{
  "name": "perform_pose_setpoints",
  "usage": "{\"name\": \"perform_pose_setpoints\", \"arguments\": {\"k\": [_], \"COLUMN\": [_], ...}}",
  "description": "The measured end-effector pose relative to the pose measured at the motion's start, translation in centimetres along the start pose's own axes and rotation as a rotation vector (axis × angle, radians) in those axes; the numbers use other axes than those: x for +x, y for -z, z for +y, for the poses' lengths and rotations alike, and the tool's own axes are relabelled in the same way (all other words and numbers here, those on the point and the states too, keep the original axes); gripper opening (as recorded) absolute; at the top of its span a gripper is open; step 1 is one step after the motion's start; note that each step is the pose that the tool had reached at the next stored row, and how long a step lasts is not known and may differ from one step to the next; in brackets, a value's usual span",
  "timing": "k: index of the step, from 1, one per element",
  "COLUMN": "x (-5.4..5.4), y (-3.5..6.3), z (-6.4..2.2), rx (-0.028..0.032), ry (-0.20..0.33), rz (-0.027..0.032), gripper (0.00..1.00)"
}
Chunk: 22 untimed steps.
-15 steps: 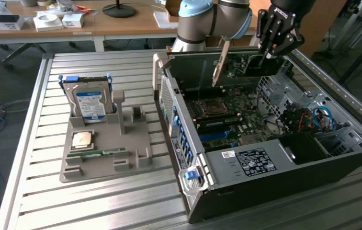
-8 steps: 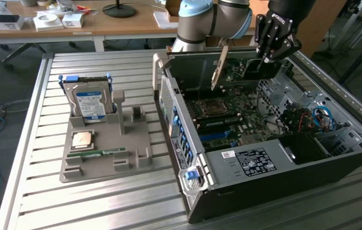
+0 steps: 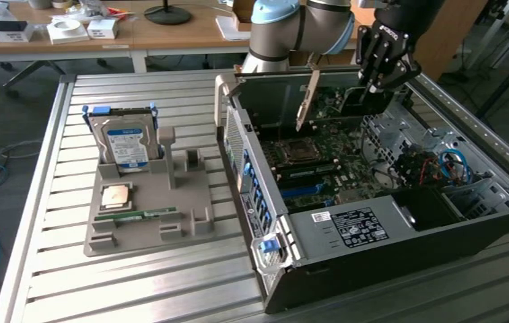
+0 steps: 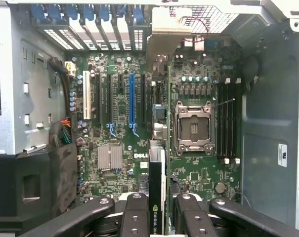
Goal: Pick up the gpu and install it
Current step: 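Insert the gpu into the slot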
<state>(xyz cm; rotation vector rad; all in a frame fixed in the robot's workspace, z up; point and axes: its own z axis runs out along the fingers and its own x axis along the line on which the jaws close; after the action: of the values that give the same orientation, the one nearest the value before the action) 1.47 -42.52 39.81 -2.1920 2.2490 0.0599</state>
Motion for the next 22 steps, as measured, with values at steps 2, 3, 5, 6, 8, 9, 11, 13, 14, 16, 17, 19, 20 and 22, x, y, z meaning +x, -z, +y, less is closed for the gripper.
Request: {"name": "perform_pose_setpoints", "arguments": {"k": [2,3,5,6,8,9,11,13,14,16,17,19,20,22], "x": [0.0,0.0,0.0,0.0,0.0,0.0,0.0,0.0,0.0,0.0,0.0,0.1,0.1,0.1], "y": [0.0,0.0,-0.03,-0.04,-0.05,-0.05,-0.05,-0.07,-0.08,-0.09,-0.13,-0.16,-0.17,-0.17], "z": [0.0,0.0,0.0,0.0,0.0,0.0,0.03,0.23,0.37,0.61,1.49,2.28,2.28,2.28], "rx": [0.0,0.0,0.0,0.0,0.0,0.0,0.0,0.0,0.0001,0.0002,0.0005,0.0015,0.0015,0.0015], "ry": [0.0,0.0,0.0,0.0,0.0,0.0,0.0,0.0,0.0,0.0,0.0,0.0,0.0,0.0], "rz": [0.0001,0.0,-0.0001,-0.0002,0.0,0.0,0.0,-0.0002,-0.0002,-0.0001,-0.0001,0.0001,0.0,-0.0001], "gripper": [0.26,0.26,0.26,0.26,0.26,0.26,0.26,0.26,0.26,0.26,0.26,0.26,0.26,0.26]}}
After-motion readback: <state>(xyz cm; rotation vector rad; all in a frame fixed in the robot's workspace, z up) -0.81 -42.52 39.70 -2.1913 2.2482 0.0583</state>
